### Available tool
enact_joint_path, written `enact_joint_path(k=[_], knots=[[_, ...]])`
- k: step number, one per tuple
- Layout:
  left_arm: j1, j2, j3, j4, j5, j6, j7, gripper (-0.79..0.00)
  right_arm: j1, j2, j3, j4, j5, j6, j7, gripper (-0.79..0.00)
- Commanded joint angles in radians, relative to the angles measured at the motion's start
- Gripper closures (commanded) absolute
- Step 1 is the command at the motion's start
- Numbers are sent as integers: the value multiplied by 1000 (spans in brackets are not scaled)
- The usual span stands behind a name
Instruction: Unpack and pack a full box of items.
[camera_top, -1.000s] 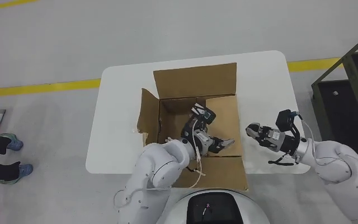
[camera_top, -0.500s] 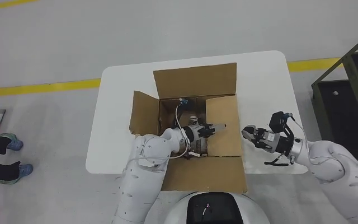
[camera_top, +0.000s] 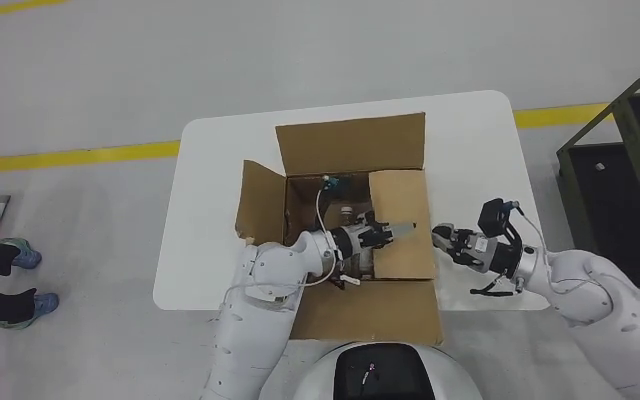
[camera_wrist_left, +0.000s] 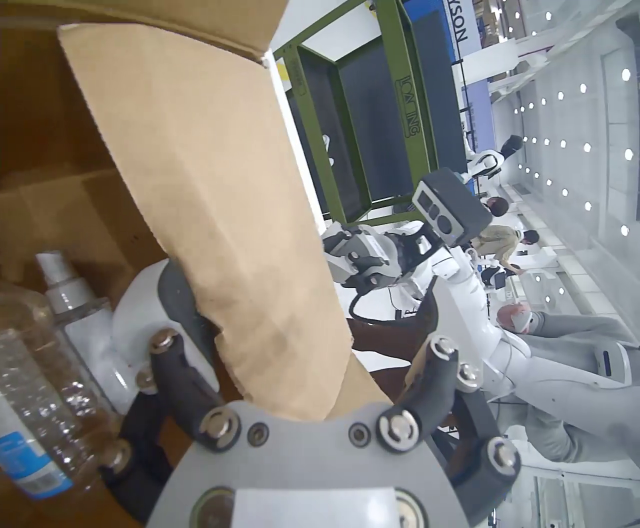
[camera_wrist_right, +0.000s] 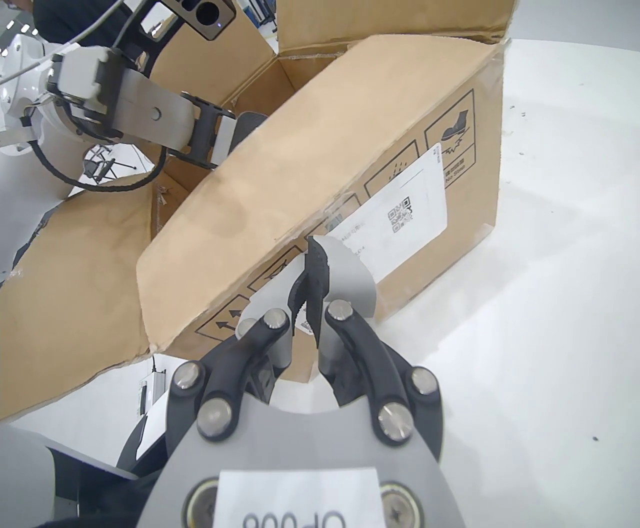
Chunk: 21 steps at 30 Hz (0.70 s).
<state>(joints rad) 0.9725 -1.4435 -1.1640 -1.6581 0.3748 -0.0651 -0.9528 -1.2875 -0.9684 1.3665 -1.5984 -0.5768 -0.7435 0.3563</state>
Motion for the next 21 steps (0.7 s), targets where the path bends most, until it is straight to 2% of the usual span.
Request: enact_joint_path(k=[1, 2, 3, 4, 7, 10, 12, 13, 15, 16, 20, 21], knots=[[-1, 2, 1, -29, -13, 3, 2, -785, -3, 0, 12, -1, 5, 21, -14, 0], [-1, 2, 3, -44, -17, 3, 3, -785, -6, 0, 20, -2, 13, 36, -21, -55], [-2, 3, 4, -62, -23, 5, 5, -785, -10, 0, 31, -1, 41, 55, -33, -252], [-1, 4, 7, -76, -27, 9, 7, -785, -15, 0, 41, -3, 68, 66, -36, -323], [-12, 5, 24, -121, -30, 10, 3, -785, -29, 2, 80, -3, 209, 105, -28, -354], [-36, 4, 62, -152, -7, 5, -9, -785, -46, 5, 118, -2, 409, 146, 24, -471], [-58, 3, 98, -164, 16, -5, -24, -785, -52, 7, 140, 0, 558, 168, 79, -496], [-72, 2, 119, -170, 37, -16, -31, -785, -54, 8, 152, 2, 626, 179, 109, -529], [-95, 0, 161, -165, 81, -29, -46, -785, -58, 12, 176, 0, 735, 193, 164, -683], [-107, -1, 185, -163, 99, -39, -55, -785, -61, 12, 187, -2, 791, 196, 181, -720], [-145, -8, 276, -148, 158, -77, -81, -785, -70, 18, 224, -21, 915, 201, 283, -727], [-152, -10, 297, -144, 167, -82, -87, -785, -71, 20, 232, -29, 927, 204, 301, -702]])
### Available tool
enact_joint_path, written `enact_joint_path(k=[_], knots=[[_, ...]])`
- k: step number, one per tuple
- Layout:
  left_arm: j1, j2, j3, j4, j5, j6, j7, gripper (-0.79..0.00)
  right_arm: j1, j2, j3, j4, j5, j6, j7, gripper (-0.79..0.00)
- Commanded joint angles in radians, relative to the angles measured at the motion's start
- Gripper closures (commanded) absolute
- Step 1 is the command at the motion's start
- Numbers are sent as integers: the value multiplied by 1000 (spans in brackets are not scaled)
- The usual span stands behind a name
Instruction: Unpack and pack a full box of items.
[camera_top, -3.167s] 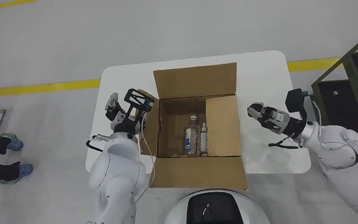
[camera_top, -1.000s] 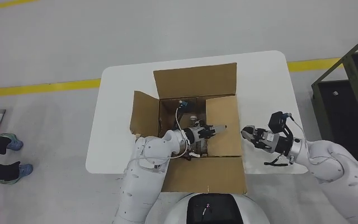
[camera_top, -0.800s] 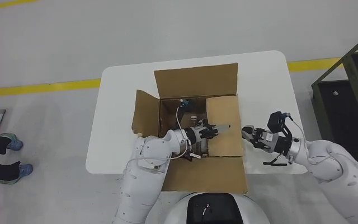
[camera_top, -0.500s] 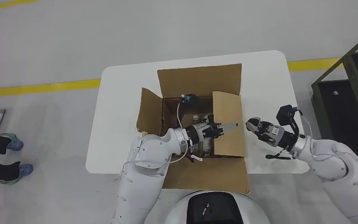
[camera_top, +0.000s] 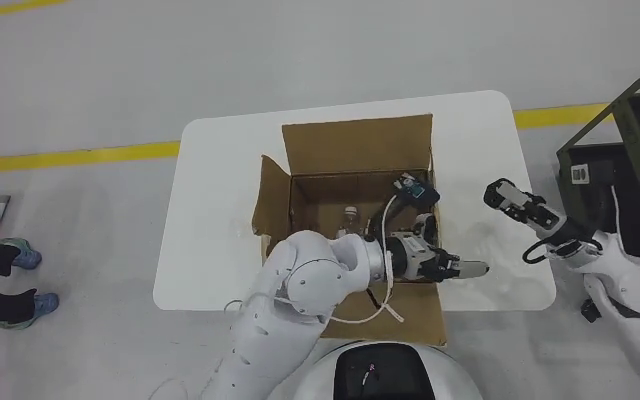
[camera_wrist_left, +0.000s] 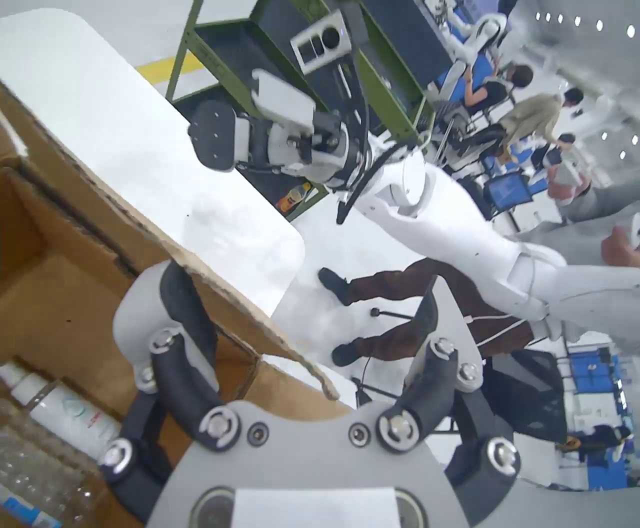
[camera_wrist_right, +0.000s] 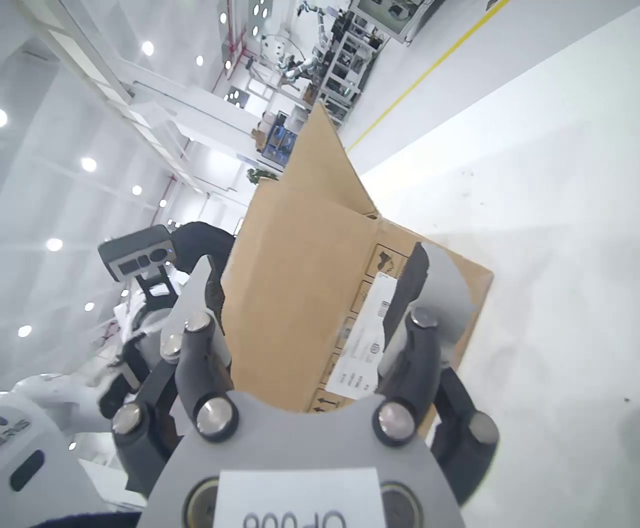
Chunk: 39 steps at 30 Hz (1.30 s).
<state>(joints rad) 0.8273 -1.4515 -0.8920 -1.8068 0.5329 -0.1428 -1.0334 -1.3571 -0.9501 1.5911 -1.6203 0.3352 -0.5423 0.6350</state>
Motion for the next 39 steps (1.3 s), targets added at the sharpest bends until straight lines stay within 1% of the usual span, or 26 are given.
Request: enact_joint_path(k=[1, 3, 6, 7, 8, 9, 10, 12, 14, 16, 20, 22, 25, 27, 28, 29, 30, 32, 34, 36, 39], knots=[[-11, -5, 44, 11, 5, -4, -9, -785, -4, 3, 16, -14, 20, 3, 36, -696], [-24, -10, 72, 24, 0, -3, -8, -785, -9, 5, 26, -25, 17, 10, 60, -665], [-45, -17, 99, 40, -10, -3, -4, -785, -14, 6, 34, -37, -1, 24, 70, -591], [-54, -18, 106, 44, -6, -5, -7, -785, -15, 7, 36, -40, -19, 30, 74, -529], [-62, -20, 112, 49, -4, -5, -8, -785, -15, 7, 36, -41, -39, 36, 74, -425], [-69, -21, 119, 53, -2, -7, -9, -785, -15, 7, 35, -41, -54, 44, 71, -382], [-75, -23, 127, 56, -1, -8, -10, -785, -14, 7, 33, -43, -66, 48, 70, -351], [-84, -26, 142, 63, -1, -12, -12, -785, -11, 8, 32, -45, -103, 58, 69, -332], [-92, -29, 157, 76, 1, -14, -16, -785, -10, 6, 27, -50, -107, 61, 58, -265], [-99, -32, 169, 88, 2, -16, -16, -785, -9, 5, 27, -55, -97, 58, 53, -262], [-110, -37, 187, 105, 1, -17, -13, -785, -15, 5, 38, -68, -85, 57, 56, -299], [-113, -39, 191, 112, -1, -18, -13, -785, -16, 5, 43, -71, -74, 39, 50, -299], [-117, -41, 194, 120, -3, -16, -11, -785, -18, 5, 46, -70, -89, 43, 54, -317], [-119, -42, 195, 122, -7, -15, -9, -785, -17, 6, 42, -64, -112, 56, 67, -302], [-119, -42, 195, 123, -8, -16, -8, -785, -15, 5, 38, -62, -119, 60, 67, -283], [-119, -42, 195, 124, -9, -16, -7, -785, -13, 5, 31, -57, -121, 64, 67, -228], [-120, -42, 195, 125, -9, -17, -7, -785, -10, 4, 25, -51, -130, 67, 68, -102], [-120, -42, 195, 125, -10, -17, -7, -785, -1, 4, 16, -41, -164, 73, 70, 0], [-120, -41, 188, 122, -10, -16, -9, -785, 3, 3, 8, -33, -182, 72, 58, 0], [-120, -36, 166, 109, 13, 2, -12, -785, 3, 2, 2, -20, -185, 70, 53, 0], [-101, -18, 101, 59, 76, 60, -35, -785, 2, 1, 3, -10, -189, 66, 42, 0]])
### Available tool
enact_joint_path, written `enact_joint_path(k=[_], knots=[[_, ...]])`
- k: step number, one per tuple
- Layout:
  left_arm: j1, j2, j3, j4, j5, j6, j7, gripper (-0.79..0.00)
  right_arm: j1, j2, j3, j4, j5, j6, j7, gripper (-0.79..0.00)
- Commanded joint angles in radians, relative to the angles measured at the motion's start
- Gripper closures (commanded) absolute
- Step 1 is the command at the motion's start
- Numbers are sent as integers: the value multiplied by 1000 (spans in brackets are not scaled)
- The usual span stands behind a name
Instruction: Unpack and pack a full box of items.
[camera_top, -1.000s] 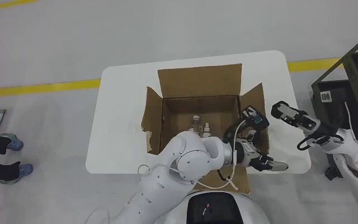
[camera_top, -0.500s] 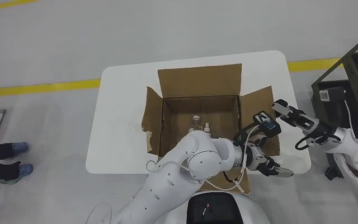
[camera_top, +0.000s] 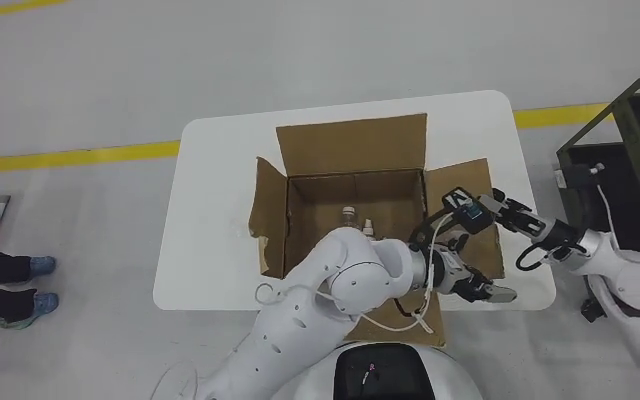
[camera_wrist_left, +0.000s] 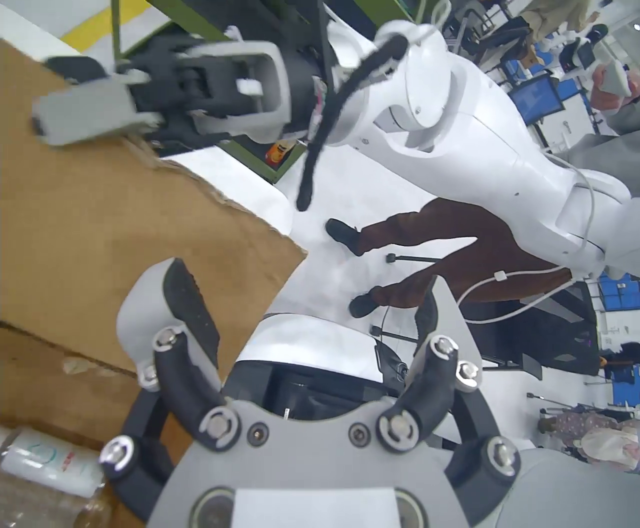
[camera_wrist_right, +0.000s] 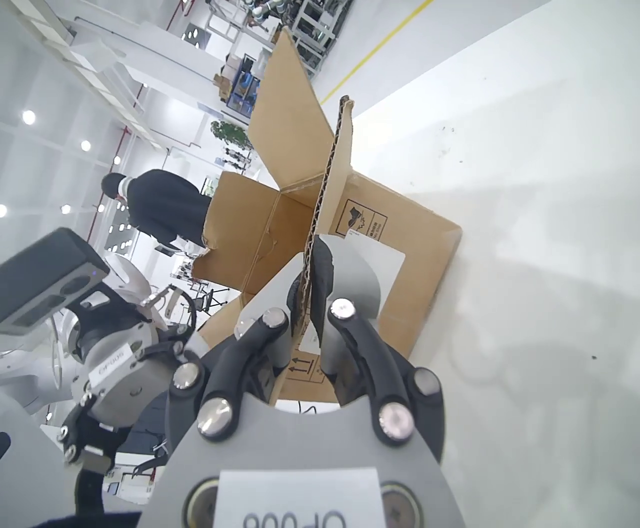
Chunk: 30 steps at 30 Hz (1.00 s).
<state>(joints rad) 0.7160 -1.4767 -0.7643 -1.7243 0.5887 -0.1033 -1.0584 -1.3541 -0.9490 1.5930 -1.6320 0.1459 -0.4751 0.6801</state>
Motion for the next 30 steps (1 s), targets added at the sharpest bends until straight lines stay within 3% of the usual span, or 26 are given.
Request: enact_joint_path(k=[1, 21, 25, 28, 30], knots=[[14, 9, -35, -32, 25, 24, -15, -785, -2, 0, 3, 2, 2, -4, -7, 0], [24, 10, -36, -31, 33, 31, 4, -785, -32, -7, 18, -32, 11, -34, -55, 0], [7, 14, -48, -44, 149, 128, -10, -785, -38, -7, 21, -37, 10, -41, -60, 0], [-22, 19, -53, -55, 329, 230, -44, -785, -43, -8, 22, -44, 7, -44, -62, 0], [-33, 22, -53, -42, 421, 296, -117, -785, -46, -8, 23, -47, 0, -47, -62, 0]])
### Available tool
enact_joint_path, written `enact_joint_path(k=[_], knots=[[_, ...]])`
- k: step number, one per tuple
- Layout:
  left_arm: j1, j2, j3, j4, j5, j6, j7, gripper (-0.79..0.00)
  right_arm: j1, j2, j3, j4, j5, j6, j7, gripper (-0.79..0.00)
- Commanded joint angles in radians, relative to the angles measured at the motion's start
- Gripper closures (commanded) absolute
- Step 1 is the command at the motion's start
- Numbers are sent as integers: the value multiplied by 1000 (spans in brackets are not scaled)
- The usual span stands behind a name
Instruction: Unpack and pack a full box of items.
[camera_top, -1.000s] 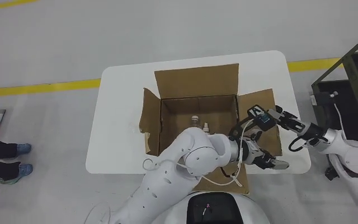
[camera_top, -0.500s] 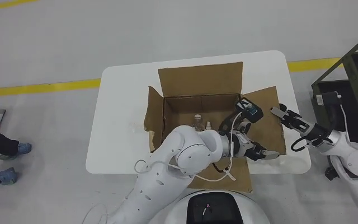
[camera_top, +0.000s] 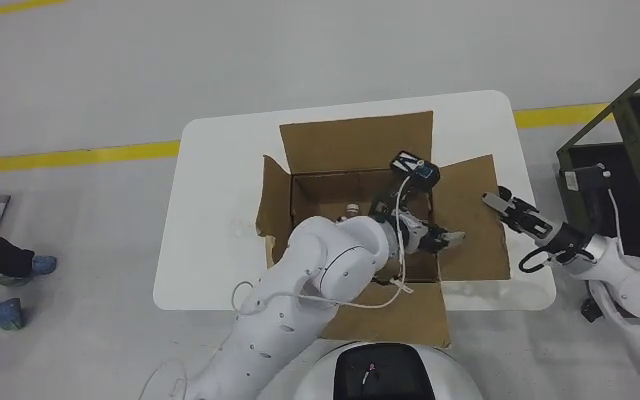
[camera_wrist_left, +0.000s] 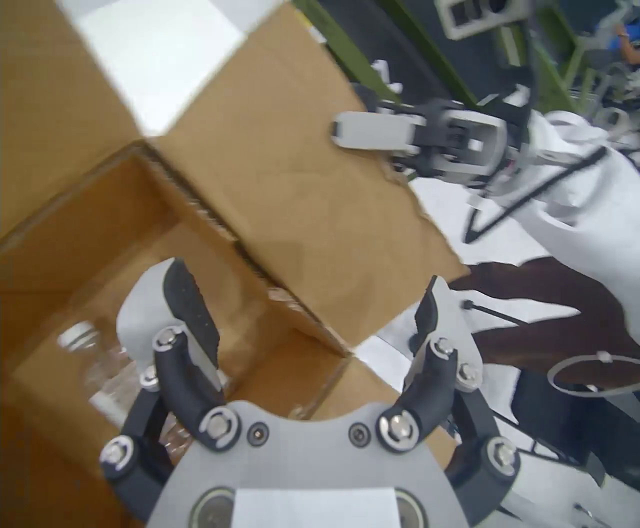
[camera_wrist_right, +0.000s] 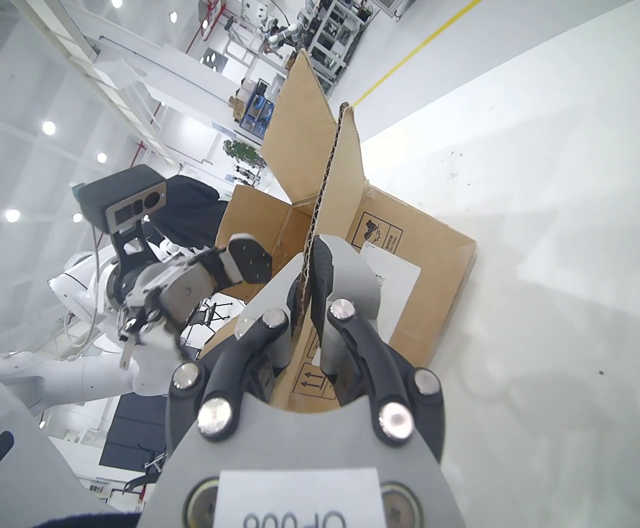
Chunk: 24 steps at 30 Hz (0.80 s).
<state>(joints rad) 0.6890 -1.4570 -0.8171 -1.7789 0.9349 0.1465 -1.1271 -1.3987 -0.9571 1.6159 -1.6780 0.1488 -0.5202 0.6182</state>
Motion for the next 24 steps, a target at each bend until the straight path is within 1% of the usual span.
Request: enact_joint_path(k=[1, 3, 4, 5, 9, 17, 24], knots=[[-19, 4, 8, 25, 139, 77, -111, -785, -2, 0, 1, -2, -5, -2, -1, 0], [-47, 4, 37, 48, 283, 128, -229, -785, -5, -1, 2, -4, -8, -1, -2, 0], [-49, 2, 48, 48, 307, 147, -262, -785, -6, -1, 2, -5, -8, -2, -3, 0], [-52, -1, 56, 59, 317, 152, -293, -785, -8, -1, 4, -5, -9, -2, -4, 0], [-61, -11, 89, 109, 385, 168, -364, -785, -14, -1, 8, -9, -10, -6, -6, 0], [-35, -35, 91, 236, 367, 182, -365, -785, -17, -3, 11, -12, -14, -7, -10, 0], [-23, -47, 54, 263, 399, 195, -351, -785, -13, -5, 8, -8, -15, -12, -10, 0]])
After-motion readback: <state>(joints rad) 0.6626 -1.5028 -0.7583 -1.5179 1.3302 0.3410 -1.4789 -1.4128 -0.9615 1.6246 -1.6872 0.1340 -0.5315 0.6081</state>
